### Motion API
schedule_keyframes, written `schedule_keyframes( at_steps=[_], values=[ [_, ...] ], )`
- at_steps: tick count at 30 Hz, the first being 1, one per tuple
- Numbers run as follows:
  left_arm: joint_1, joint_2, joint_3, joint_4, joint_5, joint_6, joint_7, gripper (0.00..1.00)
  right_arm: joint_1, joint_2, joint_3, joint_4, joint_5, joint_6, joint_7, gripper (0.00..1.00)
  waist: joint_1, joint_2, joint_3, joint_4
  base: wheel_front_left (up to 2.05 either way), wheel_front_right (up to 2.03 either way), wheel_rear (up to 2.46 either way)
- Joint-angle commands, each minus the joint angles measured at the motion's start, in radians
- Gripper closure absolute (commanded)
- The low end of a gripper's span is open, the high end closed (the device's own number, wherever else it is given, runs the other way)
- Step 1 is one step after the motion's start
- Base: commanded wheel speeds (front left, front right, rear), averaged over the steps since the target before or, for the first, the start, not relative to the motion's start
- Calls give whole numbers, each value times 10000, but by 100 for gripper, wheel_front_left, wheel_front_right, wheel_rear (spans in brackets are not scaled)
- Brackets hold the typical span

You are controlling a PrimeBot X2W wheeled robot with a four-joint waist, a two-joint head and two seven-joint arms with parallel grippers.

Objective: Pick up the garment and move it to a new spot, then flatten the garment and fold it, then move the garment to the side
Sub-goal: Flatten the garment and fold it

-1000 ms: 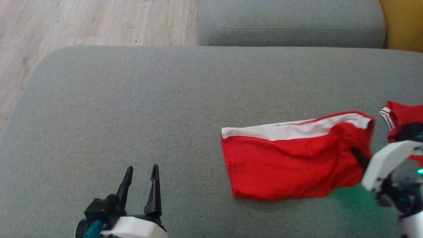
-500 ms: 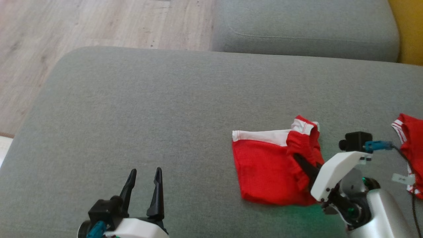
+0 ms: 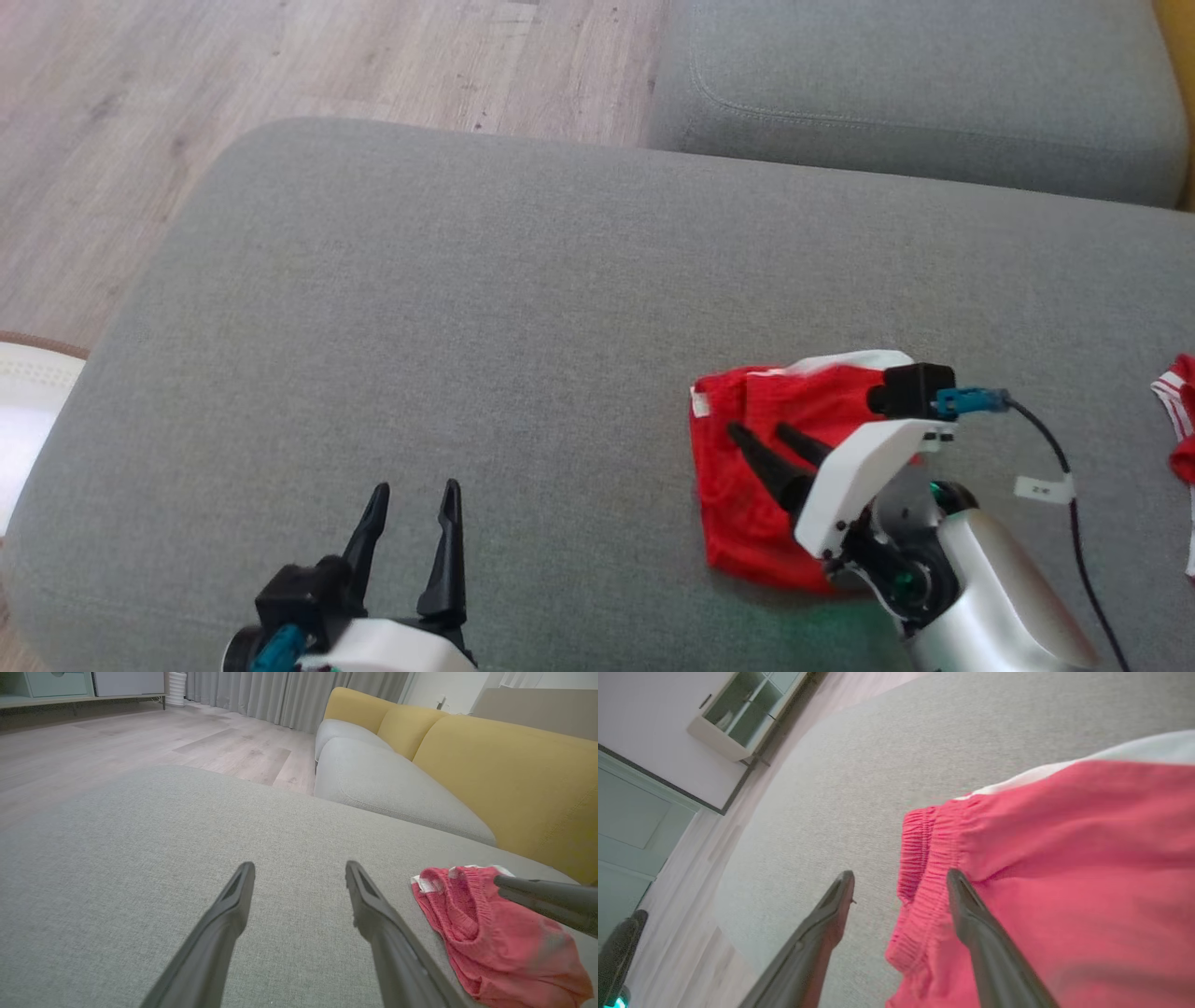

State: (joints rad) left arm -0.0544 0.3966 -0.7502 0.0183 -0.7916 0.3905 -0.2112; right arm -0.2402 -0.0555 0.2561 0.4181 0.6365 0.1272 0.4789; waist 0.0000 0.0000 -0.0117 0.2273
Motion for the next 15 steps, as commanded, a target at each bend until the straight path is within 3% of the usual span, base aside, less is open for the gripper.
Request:
schedule_keyframes(
  at_steps=[1, 5, 15],
  values=[
    [-395, 101, 301, -271, 9, 0, -55, 0, -582, 50, 315, -361, 189, 35, -209, 0, 0, 0, -17, -4, 0, 0, 0],
    [-347, 129, 354, -310, -2, 44, -90, 0, -714, 51, 492, -541, 102, 35, -757, 0, 0, 0, -49, -94, 0, 0, 0],
    [-471, 182, 534, -425, 33, 11, -201, 0, -299, -464, 9, -1829, -2767, 35, -2708, 0, 0, 0, -198, -607, 0, 0, 0]
  ],
)
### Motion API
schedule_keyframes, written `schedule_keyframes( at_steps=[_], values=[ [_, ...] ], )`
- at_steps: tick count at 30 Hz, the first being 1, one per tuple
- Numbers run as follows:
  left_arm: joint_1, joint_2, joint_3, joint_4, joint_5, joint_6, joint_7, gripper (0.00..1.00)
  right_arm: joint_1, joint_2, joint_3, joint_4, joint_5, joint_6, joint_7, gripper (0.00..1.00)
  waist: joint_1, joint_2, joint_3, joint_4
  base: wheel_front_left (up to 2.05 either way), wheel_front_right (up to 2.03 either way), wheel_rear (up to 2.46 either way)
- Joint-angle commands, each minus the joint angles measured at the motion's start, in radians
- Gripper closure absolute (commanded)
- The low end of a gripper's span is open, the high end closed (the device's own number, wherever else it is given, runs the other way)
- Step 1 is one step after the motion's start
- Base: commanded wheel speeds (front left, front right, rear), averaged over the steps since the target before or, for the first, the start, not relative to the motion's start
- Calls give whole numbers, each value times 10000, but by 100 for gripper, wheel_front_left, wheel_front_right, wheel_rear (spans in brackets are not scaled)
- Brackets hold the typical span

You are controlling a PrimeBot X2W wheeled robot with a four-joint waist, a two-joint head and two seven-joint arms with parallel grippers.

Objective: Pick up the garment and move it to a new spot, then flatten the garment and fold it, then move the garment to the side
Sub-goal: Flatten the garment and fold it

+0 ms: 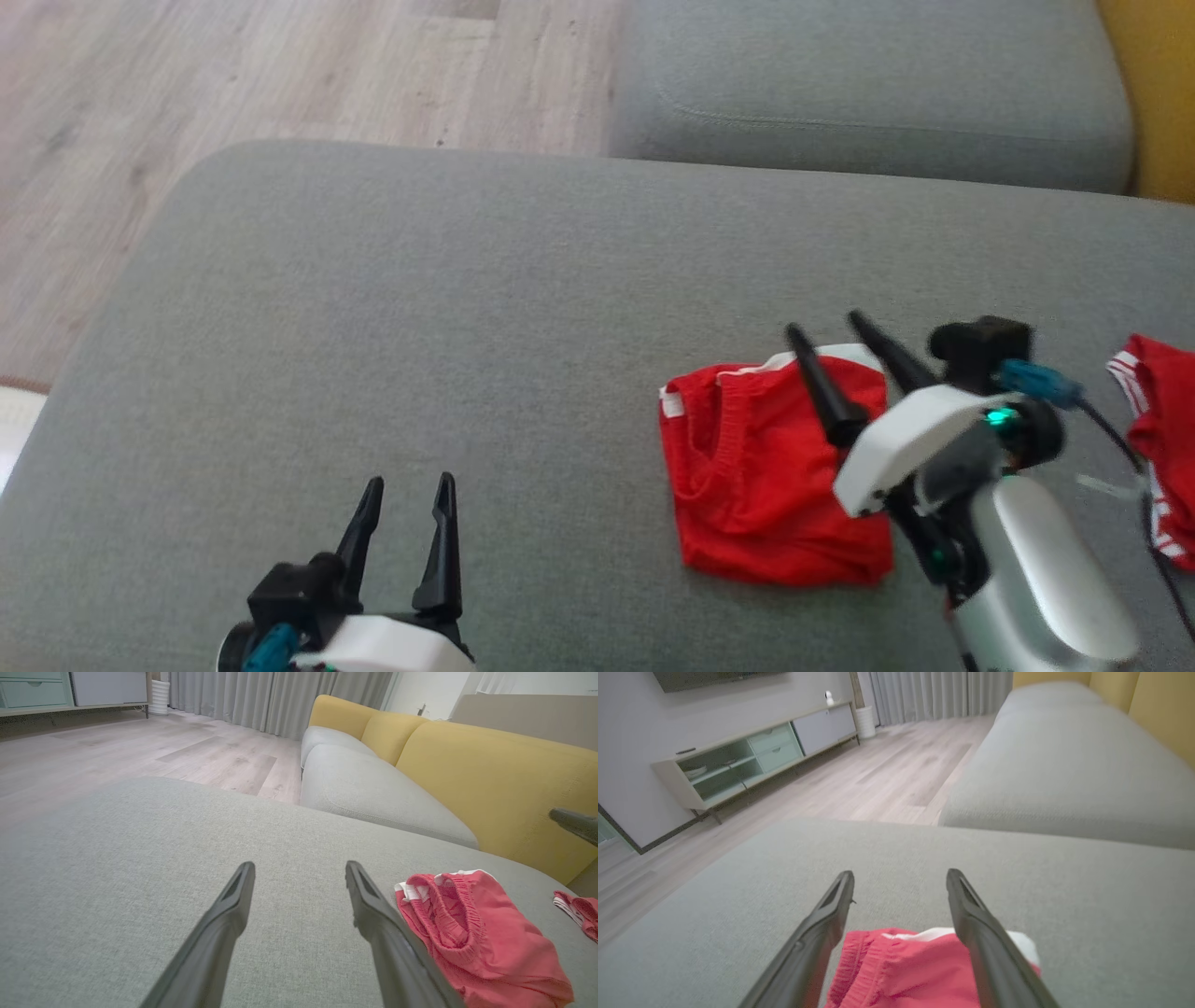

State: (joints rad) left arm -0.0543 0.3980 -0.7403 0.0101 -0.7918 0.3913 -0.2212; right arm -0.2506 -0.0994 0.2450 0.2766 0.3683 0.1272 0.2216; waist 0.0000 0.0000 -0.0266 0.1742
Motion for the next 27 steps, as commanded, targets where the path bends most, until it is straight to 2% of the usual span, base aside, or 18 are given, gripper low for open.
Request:
schedule_keyframes(
  at_steps=[1, 14, 27],
  values=[
    [-506, 177, 458, -353, 44, 4, -108, 0, -56, -24, -8, -525, -270, 35, -328, 0, 0, 0, -82, -139, 0, 0, 0],
    [46, 270, 1000, 93, -177, -164, -308, 0, 2453, 479, -1439, -1538, -1740, 35, -2207, 0, 0, 0, -578, -937, 0, 0, 0],
    [590, 310, 1340, 633, -218, -474, -378, 0, 3421, 490, -1733, -1469, -1700, 35, -3199, 0, 0, 0, -746, -1001, 0, 0, 0]
  ],
)
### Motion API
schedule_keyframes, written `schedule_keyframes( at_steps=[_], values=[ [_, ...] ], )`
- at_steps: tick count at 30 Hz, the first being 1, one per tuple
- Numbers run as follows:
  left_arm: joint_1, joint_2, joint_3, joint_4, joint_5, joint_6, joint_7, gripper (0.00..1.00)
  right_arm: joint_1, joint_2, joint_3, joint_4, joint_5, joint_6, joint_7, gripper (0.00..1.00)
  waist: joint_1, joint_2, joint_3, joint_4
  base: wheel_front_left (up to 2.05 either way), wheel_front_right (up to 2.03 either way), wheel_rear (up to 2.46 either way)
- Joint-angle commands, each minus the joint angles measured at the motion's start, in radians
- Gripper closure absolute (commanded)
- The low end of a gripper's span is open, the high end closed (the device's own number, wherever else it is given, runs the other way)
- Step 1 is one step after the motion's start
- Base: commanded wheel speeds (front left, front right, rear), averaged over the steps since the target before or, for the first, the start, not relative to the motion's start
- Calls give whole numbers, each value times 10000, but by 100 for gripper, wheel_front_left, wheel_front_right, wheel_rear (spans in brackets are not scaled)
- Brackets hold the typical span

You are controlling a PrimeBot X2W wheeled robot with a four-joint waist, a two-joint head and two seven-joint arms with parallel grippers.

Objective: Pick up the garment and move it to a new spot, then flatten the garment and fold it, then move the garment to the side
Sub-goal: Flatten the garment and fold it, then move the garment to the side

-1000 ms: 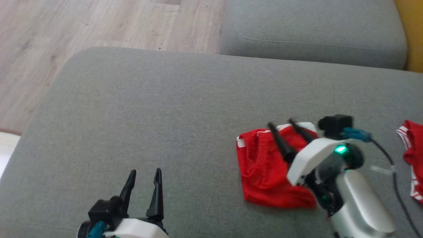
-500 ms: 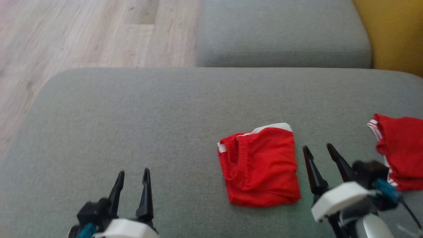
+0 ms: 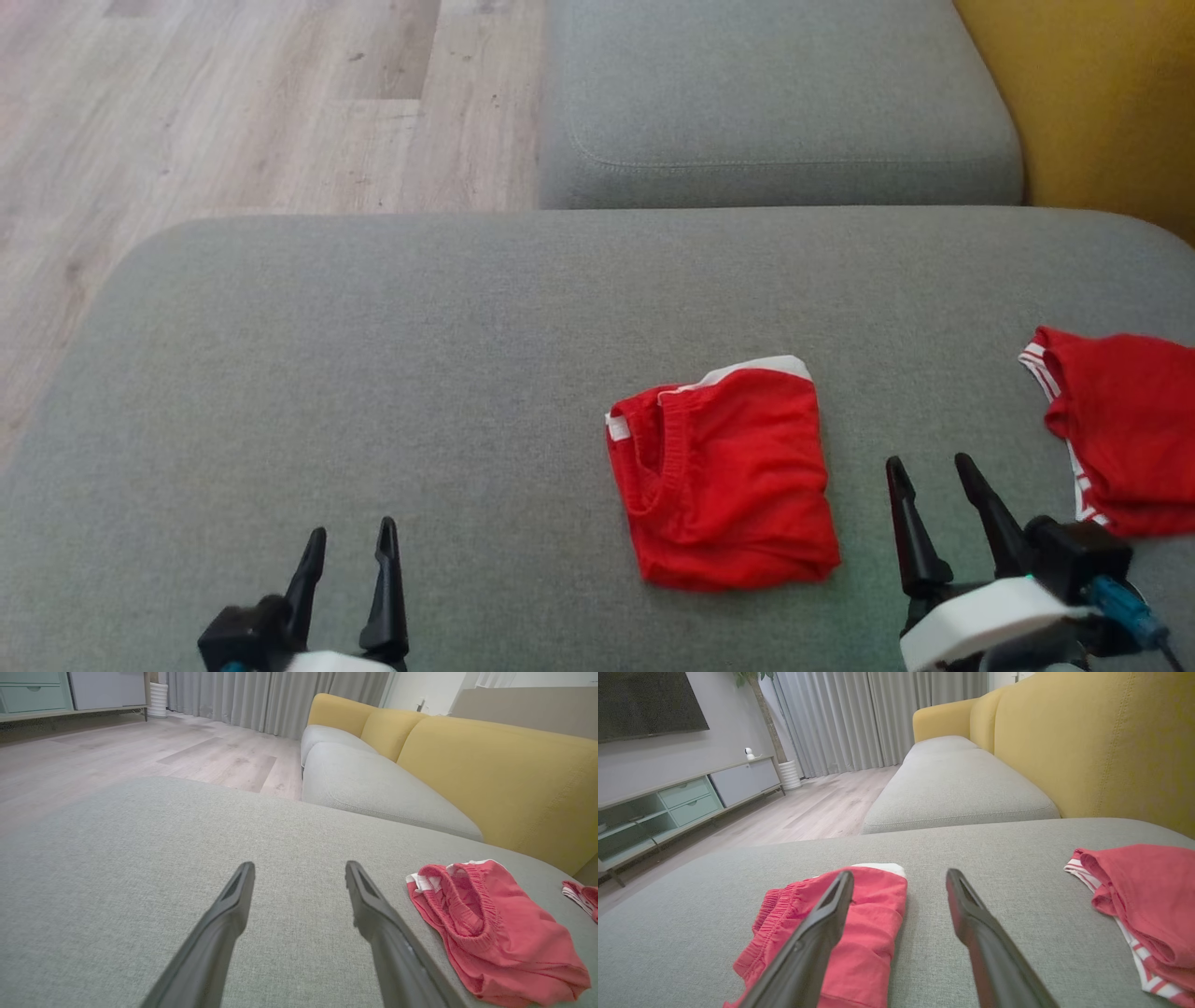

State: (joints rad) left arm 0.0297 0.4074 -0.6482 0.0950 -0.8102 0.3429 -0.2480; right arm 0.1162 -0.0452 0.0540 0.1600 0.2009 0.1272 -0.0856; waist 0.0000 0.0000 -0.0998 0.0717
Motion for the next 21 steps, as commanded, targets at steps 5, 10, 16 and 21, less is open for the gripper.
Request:
schedule_keyframes(
  at_steps=[5, 10, 16, 21],
  values=[
    [-135, 225, 447, -164, -60, -11, -114, 0, -181, -52, 67, -166, -16, 35, -289, 0, 0, 0, -75, 138, 0, 0, 0],
    [-140, 287, 442, -113, -99, -63, -72, 0, -189, -52, 39, -16, -65, 35, -355, 0, 0, 0, -82, 226, 0, 0, 0],
    [-195, 340, 448, -15, -123, -89, -35, 0, -213, -51, 106, 117, -187, 35, -324, 0, 0, 0, -56, 238, 0, 0, 0],
    [-245, 366, 426, -16, -96, -73, -25, 0, -213, -51, 87, 165, -234, 35, -286, 0, 0, 0, -24, 236, 0, 0, 0]
  ],
)
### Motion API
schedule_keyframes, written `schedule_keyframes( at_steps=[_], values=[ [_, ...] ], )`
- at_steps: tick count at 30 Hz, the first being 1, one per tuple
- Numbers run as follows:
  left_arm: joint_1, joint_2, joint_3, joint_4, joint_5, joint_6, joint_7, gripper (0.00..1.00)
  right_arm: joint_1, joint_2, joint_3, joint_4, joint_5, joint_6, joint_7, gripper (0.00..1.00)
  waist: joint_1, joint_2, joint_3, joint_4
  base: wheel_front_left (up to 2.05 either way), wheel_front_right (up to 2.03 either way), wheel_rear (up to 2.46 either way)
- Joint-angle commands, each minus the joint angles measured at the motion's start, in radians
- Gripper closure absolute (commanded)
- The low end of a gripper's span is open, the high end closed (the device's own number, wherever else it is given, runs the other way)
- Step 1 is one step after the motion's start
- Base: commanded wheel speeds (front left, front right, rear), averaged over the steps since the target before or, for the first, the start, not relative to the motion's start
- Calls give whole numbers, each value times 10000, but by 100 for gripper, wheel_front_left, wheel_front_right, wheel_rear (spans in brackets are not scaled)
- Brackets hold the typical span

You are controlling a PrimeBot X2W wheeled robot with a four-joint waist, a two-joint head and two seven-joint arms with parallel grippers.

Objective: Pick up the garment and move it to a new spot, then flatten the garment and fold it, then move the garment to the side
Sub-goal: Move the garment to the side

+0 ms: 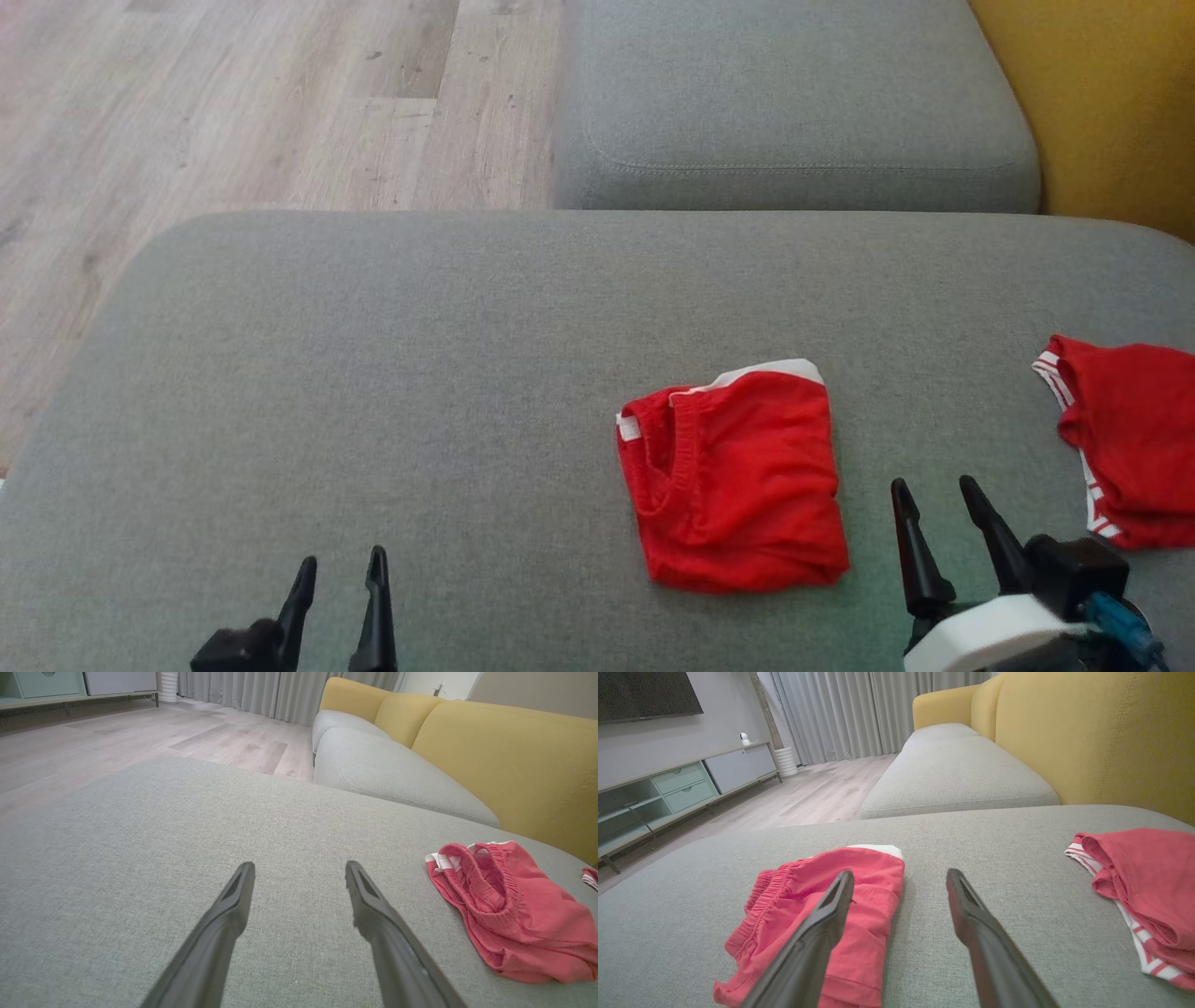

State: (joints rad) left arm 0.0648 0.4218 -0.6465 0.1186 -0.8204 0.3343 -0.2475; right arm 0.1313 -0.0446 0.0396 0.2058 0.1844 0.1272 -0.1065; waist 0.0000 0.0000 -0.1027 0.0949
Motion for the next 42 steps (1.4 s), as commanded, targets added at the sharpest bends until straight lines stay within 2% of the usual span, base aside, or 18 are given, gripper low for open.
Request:
schedule_keyframes(
  at_steps=[1, 7, 16, 27, 35, 37, 38, 39, 42],
  values=[
    [-610, 222, 398, -264, 17, 20, -27, 0, -366, -57, 215, -288, -78, 35, -68, 0, 0, 0, 15, 11, 0, 0, 0],
    [-802, 232, 313, -457, 164, 102, 26, 0, -637, -57, -14, -209, -291, 35, 221, 0, 0, 0, 180, 109, 0, 0, 0],
    [-1282, 299, 177, -960, 465, 328, 307, 0, -2132, -57, -500, 246, -912, 35, 1364, 0, 0, 0, 720, 477, 0, 0, 0],
    [-1605, 98, 154, -906, 539, 411, 315, 0, -3638, -57, -959, 2483, -1574, 35, 2791, 0, 0, 0, 1761, 1423, 0, 0, 0],
    [-1723, -69, 131, -694, 596, 374, 207, 0, -3733, -57, -718, 3393, -854, 35, 3402, 2, 0, 0, 2012, 1669, 0, 0, 0],
    [-1725, -89, 106, -654, 607, 359, 194, 0, -3743, -57, -635, 3484, -581, 35, 3511, 59, 0, 0, 1970, 1623, 0, 0, 0],
    [-1725, -95, 87, -631, 614, 353, 194, 0, -3746, -57, -567, 3515, -517, 35, 3546, 84, 0, 0, 1937, 1579, 0, 0, 0],
    [-1725, -99, 67, -613, 620, 343, 196, 0, -3749, -57, -506, 3540, -454, 35, 3568, 100, 0, 0, 1902, 1528, 0, 0, 0],
    [-1741, -92, 4, -610, 656, 308, 204, 0, -3814, -57, -410, 3533, -359, 35, 3499, 100, 0, 0, 1825, 1298, 0, 0, 0]
  ],
)
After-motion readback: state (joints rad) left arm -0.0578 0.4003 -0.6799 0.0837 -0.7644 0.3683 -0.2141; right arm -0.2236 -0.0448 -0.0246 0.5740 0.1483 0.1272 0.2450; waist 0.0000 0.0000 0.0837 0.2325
